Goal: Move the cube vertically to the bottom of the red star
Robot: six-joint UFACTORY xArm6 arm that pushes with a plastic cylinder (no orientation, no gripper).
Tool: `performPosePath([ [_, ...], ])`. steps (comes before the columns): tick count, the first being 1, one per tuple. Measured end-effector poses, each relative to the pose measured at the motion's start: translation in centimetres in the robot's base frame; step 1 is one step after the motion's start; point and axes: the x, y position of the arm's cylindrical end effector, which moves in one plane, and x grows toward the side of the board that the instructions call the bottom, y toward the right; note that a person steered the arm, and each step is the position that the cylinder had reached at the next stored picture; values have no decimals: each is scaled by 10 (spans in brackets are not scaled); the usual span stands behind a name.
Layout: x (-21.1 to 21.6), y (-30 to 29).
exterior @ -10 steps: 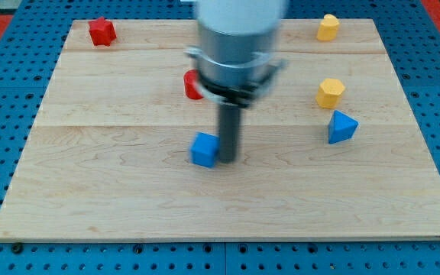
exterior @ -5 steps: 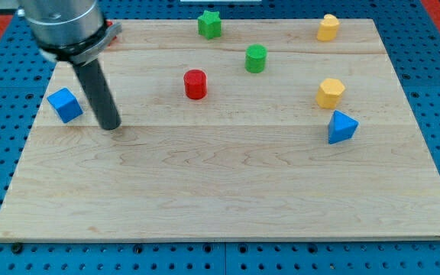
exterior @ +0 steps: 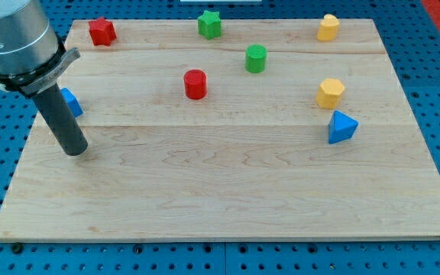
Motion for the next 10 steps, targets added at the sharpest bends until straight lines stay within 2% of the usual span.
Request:
performPosePath([
  [1,0,0],
  [2,36,-2],
  [3,21,-27],
  [4,-29,-15],
  [6,-22,-48],
  [7,-56,-48],
  [10,-60,30],
])
